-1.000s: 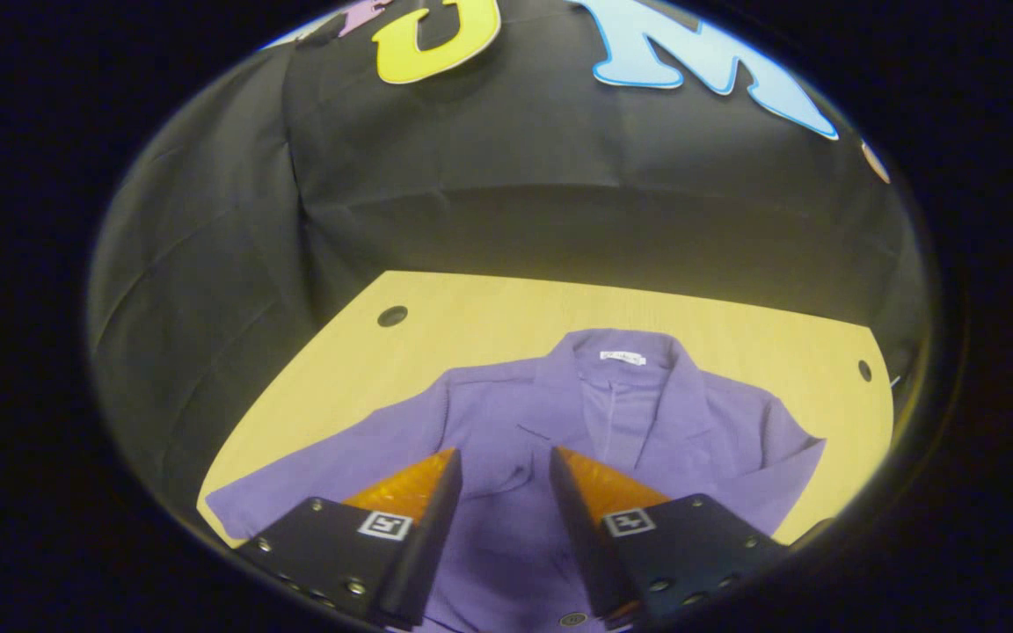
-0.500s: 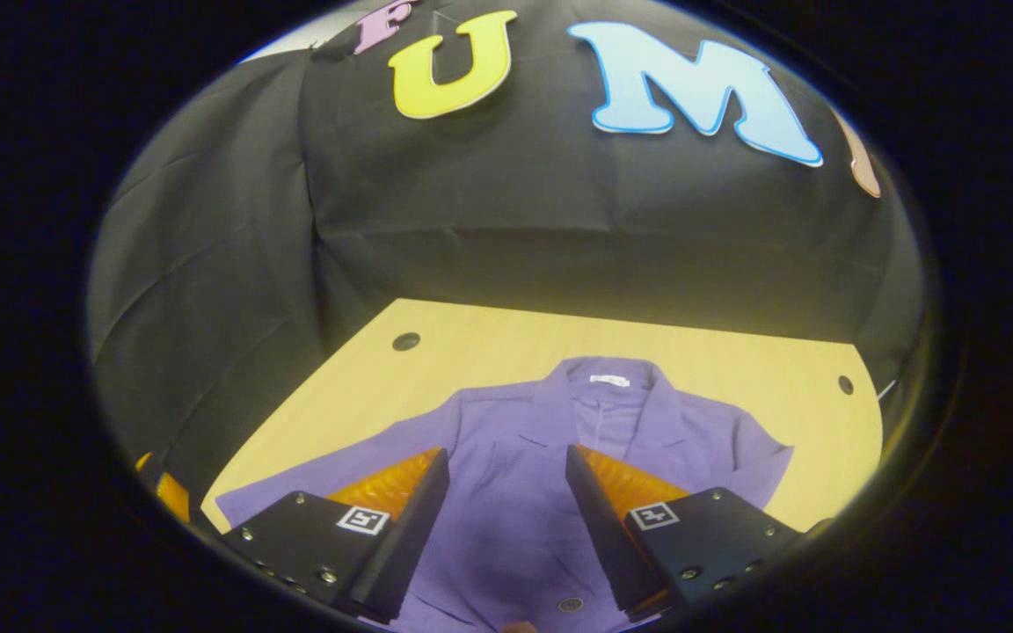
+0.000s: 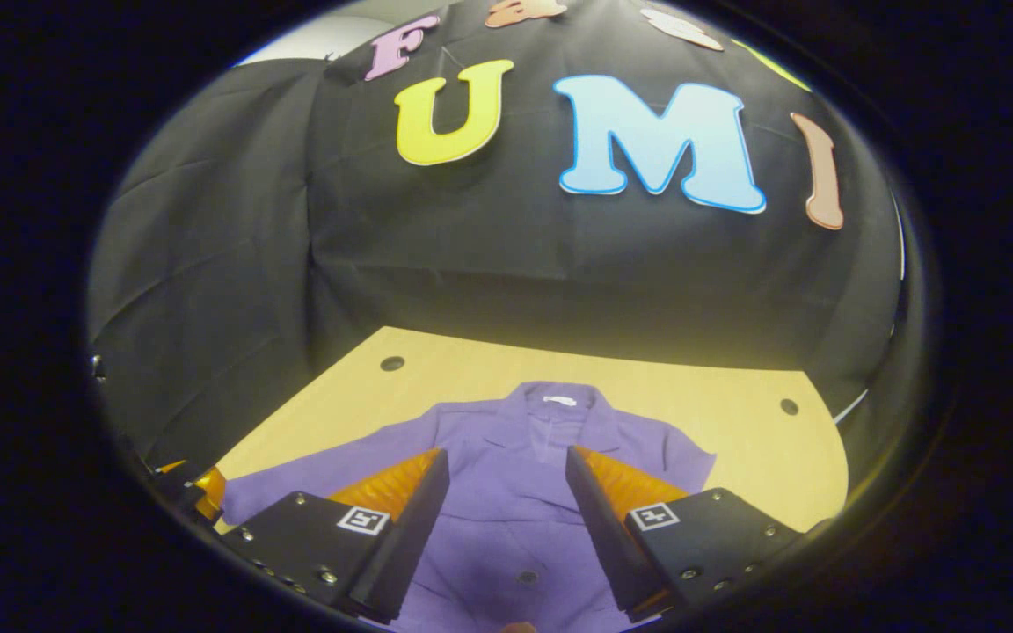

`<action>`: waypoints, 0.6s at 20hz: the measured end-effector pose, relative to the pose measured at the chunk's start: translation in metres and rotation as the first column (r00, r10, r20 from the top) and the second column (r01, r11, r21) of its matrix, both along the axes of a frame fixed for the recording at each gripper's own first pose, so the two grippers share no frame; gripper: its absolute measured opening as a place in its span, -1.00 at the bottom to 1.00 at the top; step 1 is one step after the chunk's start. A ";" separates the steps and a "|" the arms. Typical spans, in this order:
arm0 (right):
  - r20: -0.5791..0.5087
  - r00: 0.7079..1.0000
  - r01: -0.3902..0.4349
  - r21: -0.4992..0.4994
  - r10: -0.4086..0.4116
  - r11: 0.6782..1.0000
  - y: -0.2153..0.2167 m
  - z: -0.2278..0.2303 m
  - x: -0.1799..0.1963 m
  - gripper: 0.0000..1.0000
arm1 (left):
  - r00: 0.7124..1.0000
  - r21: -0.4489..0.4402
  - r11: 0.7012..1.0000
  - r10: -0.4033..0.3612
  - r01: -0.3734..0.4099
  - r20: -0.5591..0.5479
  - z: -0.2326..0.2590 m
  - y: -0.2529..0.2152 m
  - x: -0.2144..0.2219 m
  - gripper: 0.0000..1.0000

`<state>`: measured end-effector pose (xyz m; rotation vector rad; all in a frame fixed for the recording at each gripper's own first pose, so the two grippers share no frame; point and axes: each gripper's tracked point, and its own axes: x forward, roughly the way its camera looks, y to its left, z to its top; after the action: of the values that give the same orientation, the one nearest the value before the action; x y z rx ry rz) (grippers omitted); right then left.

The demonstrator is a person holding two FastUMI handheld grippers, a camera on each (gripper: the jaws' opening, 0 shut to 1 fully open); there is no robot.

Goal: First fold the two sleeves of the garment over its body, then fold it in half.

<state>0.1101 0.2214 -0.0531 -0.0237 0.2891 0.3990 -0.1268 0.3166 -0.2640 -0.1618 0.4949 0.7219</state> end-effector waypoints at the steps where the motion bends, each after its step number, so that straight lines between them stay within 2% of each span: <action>1: 0.012 1.000 0.020 -0.004 -0.020 1.000 -0.007 0.002 -0.002 0.67 | 1.000 -0.017 1.000 0.018 -0.019 -0.017 -0.006 0.005 0.001 0.97; 5: 0.040 0.996 0.081 -0.008 -0.080 0.997 -0.031 0.002 -0.012 0.67 | 0.990 -0.039 0.992 0.119 -0.123 -0.081 -0.023 0.039 0.009 0.99; 8: 0.027 0.996 0.091 -0.024 -0.090 0.996 -0.043 -0.005 -0.017 0.70 | 0.976 -0.049 0.985 0.157 -0.166 -0.148 -0.025 0.035 0.012 0.93; 9: 0.020 0.995 0.094 -0.027 -0.093 0.995 -0.046 -0.007 -0.018 0.67 | 0.973 -0.072 0.982 0.164 -0.177 -0.160 -0.028 0.034 0.013 1.00; 11: 0.003 0.995 0.099 -0.024 -0.099 0.995 -0.051 -0.010 -0.019 0.63 | 0.966 -0.113 0.971 0.188 -0.210 -0.178 -0.038 0.042 0.007 0.95; 12: -0.002 0.995 0.099 -0.020 -0.099 0.995 -0.052 -0.011 -0.020 0.63 | 0.963 -0.124 0.967 0.197 -0.222 -0.186 -0.045 0.046 0.003 1.00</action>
<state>0.0904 0.1696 -0.0642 -0.0283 0.2964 0.2974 -0.1233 0.3626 -0.3090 -0.2925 0.7030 0.9134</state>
